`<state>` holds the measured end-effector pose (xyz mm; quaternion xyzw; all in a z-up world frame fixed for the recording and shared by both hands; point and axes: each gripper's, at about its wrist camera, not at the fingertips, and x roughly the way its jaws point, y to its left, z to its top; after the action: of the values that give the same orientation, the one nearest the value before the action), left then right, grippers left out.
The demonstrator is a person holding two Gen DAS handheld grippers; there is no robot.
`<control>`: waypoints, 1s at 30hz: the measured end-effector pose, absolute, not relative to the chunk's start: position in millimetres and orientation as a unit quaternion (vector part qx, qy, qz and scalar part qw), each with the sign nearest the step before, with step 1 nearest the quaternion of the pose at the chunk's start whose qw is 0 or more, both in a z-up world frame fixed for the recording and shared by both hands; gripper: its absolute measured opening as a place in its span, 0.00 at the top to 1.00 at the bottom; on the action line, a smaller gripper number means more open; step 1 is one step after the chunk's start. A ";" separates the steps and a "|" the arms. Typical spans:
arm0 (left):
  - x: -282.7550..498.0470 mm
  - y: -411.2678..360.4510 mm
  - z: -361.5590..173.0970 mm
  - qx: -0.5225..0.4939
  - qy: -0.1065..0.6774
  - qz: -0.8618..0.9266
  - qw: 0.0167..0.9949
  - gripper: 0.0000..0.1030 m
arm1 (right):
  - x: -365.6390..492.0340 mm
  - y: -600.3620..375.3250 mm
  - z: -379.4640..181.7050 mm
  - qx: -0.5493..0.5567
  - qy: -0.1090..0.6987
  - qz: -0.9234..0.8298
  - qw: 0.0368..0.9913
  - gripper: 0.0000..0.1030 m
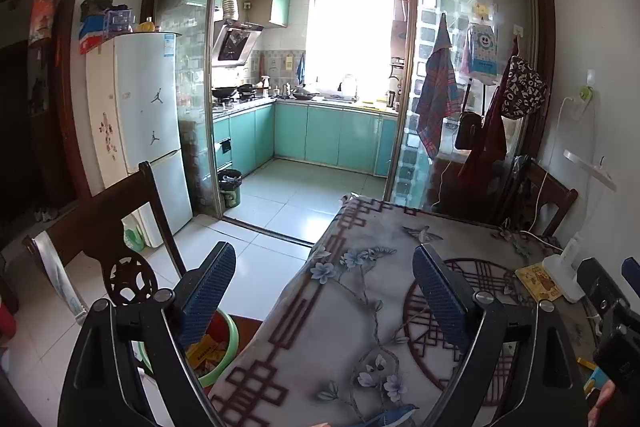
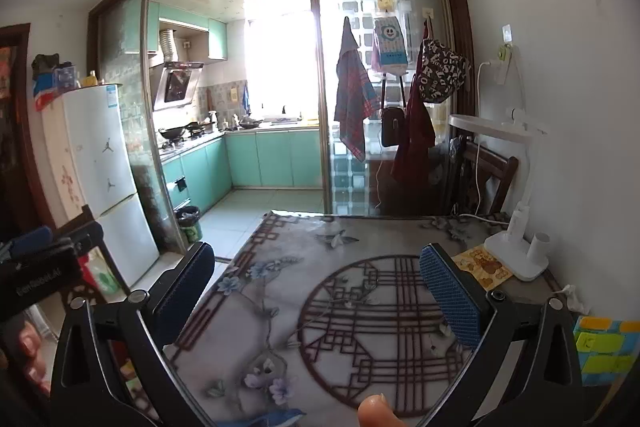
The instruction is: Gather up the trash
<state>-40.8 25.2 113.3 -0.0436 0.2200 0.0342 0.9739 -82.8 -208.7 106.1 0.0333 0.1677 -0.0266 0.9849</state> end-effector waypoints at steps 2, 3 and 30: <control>-41.3 25.1 113.5 -0.043 0.220 0.034 0.974 0.12 | -82.2 -207.1 108.4 0.031 0.170 -0.029 0.985 0.00; -41.6 24.8 113.3 -0.043 0.220 0.034 0.974 0.12 | -81.8 -206.1 109.6 0.029 0.171 -0.032 0.984 0.00; -47.9 34.8 113.5 -0.056 0.224 0.030 0.972 0.12 | -77.1 -196.7 122.0 0.033 0.173 -0.028 0.984 0.00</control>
<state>-47.9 34.8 113.5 -0.0564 0.2243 0.0297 0.9724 -77.1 -196.7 122.0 0.0330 0.1727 -0.0278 0.9840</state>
